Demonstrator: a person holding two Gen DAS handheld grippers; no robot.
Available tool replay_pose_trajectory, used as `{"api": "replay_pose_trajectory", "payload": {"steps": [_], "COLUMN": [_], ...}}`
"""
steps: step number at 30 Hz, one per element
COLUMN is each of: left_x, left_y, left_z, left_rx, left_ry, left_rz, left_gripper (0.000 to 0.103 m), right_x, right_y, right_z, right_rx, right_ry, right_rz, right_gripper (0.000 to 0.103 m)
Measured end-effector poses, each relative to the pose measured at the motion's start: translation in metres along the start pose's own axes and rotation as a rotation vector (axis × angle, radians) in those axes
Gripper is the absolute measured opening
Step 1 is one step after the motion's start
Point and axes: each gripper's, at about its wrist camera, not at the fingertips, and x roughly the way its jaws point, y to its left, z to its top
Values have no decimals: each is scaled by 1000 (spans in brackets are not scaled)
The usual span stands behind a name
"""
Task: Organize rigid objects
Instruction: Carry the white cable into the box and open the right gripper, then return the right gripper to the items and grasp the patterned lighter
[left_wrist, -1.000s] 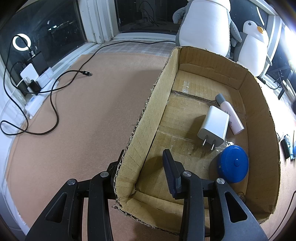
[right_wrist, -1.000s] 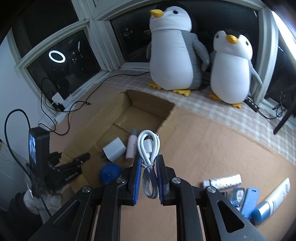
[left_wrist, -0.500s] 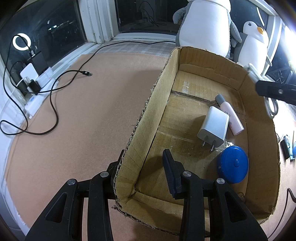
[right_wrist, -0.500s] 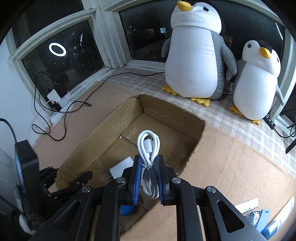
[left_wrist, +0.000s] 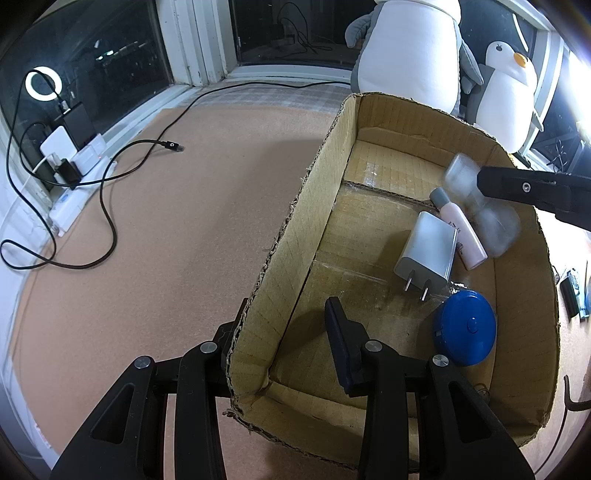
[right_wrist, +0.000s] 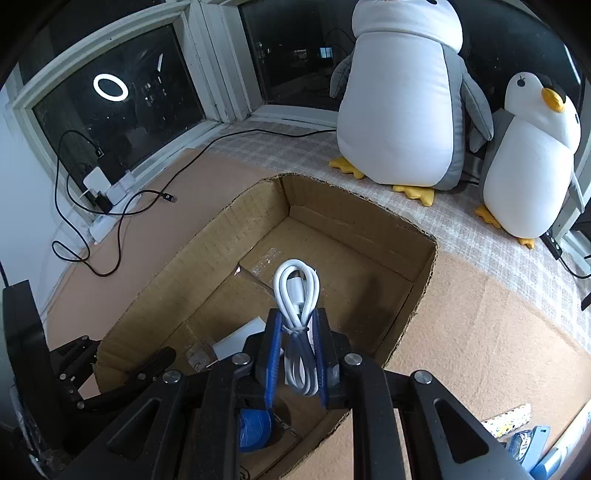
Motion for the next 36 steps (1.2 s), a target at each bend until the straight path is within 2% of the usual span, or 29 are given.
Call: {"api": "replay_pose_trajectory", "payload": {"steps": [2, 8, 16, 21, 27, 36], "left_x": [0, 0, 0, 0, 1, 1], "left_y": [1, 0, 0, -1, -2, -2], "left_z": [0, 0, 0, 0, 1, 1], "left_rx": [-1, 0, 0, 0, 1, 1], "left_ry": [1, 0, 0, 0, -1, -1], "left_rz": [-1, -1, -1, -1, -1, -1], "left_gripper": [37, 37, 37, 37, 37, 37], "right_x": [-3, -10, -23, -35, -48, -52], "right_y": [1, -1, -14, -38, -87, -177], "right_z": [1, 3, -3, -16, -37, -62], "right_rx": [-5, 0, 40, 101, 231, 502], "right_ry": [-15, -47, -49, -37, -3, 79], "right_rz": [0, -20, -13, -10, -18, -2], "right_gripper": [48, 63, 64, 64, 64, 64]}}
